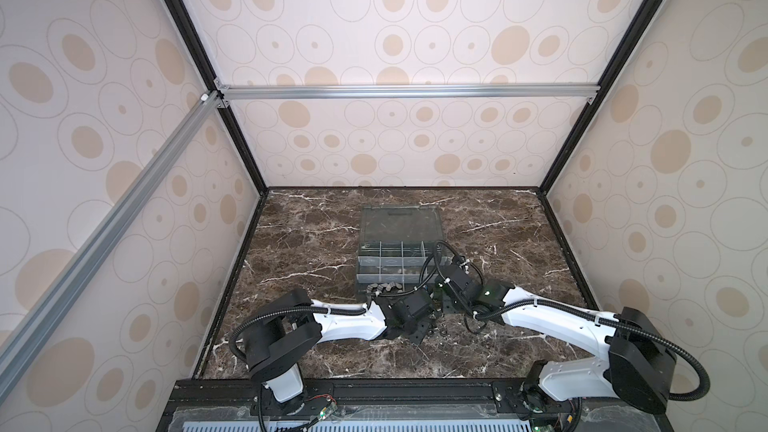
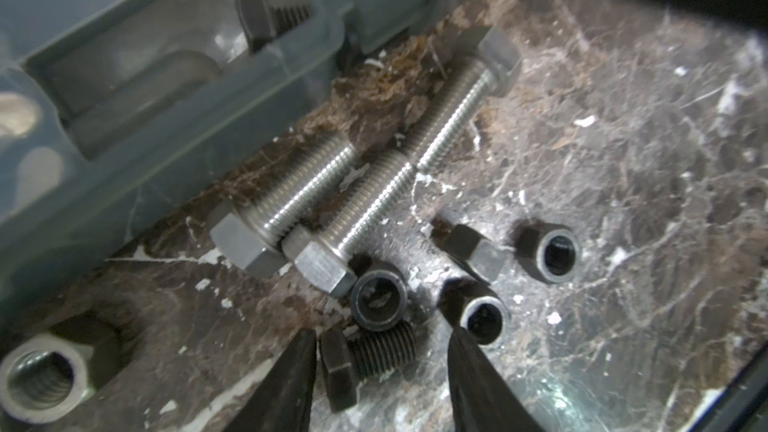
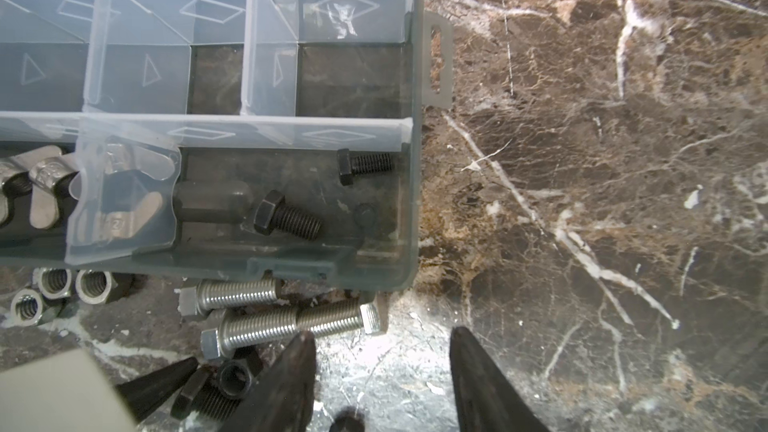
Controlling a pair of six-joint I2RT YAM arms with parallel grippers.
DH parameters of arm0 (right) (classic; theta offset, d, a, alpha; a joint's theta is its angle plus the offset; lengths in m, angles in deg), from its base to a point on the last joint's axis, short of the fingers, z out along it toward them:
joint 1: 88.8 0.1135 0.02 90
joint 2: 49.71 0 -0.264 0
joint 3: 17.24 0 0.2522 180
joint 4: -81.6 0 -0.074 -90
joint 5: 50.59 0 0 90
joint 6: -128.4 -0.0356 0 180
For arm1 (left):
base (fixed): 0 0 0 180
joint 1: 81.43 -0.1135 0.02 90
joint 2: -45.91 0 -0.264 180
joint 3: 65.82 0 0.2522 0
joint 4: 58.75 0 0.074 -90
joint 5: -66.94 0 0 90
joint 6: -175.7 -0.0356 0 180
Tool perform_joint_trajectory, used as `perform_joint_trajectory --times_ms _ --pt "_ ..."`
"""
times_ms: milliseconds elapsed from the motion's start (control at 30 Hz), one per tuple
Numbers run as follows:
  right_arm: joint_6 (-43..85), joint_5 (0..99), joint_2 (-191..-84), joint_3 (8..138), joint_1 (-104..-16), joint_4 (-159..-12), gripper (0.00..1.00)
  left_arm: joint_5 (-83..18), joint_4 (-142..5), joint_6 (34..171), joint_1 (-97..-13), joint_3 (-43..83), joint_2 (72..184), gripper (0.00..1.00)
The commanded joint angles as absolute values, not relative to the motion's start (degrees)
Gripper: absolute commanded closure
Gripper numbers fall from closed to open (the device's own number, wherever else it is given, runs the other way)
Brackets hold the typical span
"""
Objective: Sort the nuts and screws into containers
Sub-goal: 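Lower the left gripper onto a small black bolt and close it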
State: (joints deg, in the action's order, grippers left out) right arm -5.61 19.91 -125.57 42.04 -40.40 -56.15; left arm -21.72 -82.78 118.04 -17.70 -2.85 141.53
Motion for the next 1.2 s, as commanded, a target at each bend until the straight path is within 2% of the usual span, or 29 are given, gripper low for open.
perform_joint_trajectory --times_ms 0,800,1033,1167 --pt "-5.7 17.8 -123.9 42.1 -40.8 -54.3 0.44 -19.5 -85.2 117.4 -17.2 -1.0 142.1 0.50" --pt "-8.7 17.6 -122.6 39.1 -41.3 -54.9 0.44 -18.0 -85.1 117.6 -17.2 -4.8 140.7 0.61" --pt "-8.9 17.7 -121.8 38.6 -41.4 -54.8 0.44 -17.5 -85.7 118.0 -17.2 -6.2 138.5 0.45" --pt "-8.9 17.7 -121.4 38.5 -41.4 -54.5 0.44 -17.4 -85.3 118.7 -17.2 -5.7 138.6 0.44"
